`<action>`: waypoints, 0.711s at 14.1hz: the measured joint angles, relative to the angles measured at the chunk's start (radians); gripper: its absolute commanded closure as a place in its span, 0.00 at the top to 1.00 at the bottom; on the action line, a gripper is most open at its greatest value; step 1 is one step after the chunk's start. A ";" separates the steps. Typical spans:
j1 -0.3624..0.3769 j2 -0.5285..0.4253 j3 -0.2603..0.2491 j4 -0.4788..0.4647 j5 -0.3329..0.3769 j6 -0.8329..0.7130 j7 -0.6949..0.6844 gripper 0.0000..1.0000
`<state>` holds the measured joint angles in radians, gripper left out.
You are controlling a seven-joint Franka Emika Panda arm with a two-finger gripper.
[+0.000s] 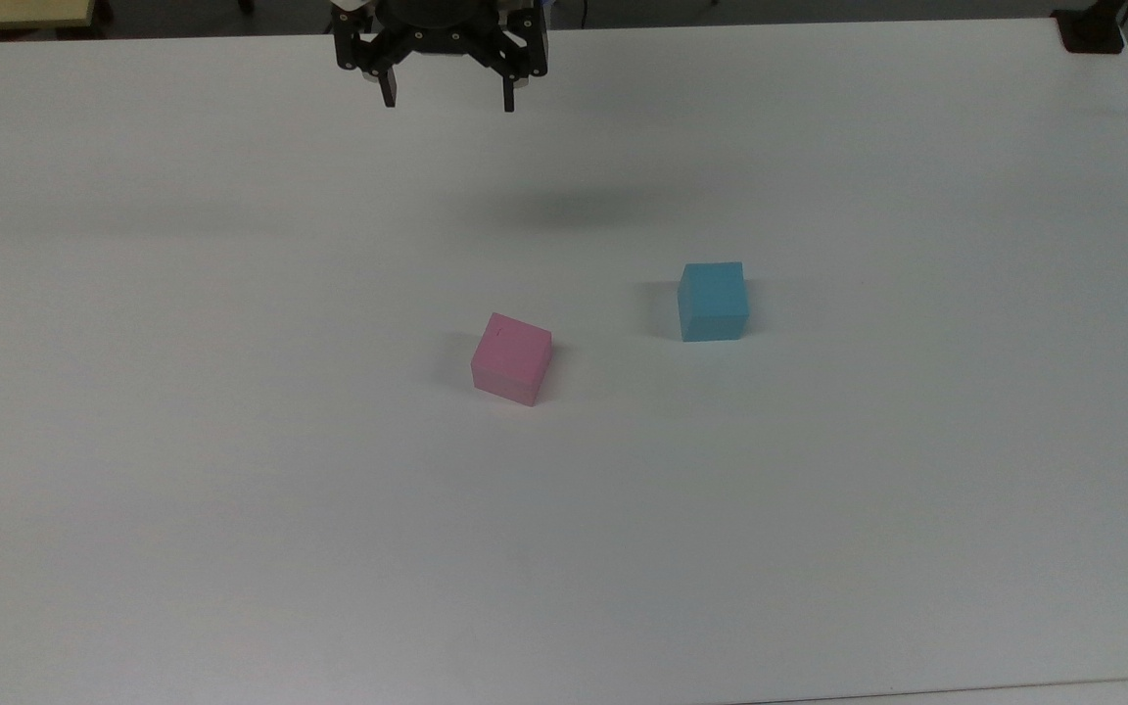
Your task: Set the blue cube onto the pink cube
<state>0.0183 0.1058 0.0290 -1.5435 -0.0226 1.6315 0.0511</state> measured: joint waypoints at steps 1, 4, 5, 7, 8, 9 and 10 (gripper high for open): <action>0.000 0.000 0.000 0.000 0.000 0.000 0.000 1.00; 0.011 0.001 0.006 -0.013 0.001 0.000 0.000 1.00; 0.020 0.004 0.012 -0.021 0.006 0.000 0.000 1.00; 0.080 0.024 0.023 -0.043 0.014 0.012 0.032 1.00; 0.123 0.045 0.026 -0.050 0.014 0.031 0.081 1.00; 0.150 0.061 0.026 -0.054 0.014 0.045 0.110 1.00; 0.177 0.081 0.027 -0.058 0.014 0.061 0.140 1.00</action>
<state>0.1955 0.1870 0.0557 -1.6020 -0.0089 1.6923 0.1912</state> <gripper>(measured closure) 0.000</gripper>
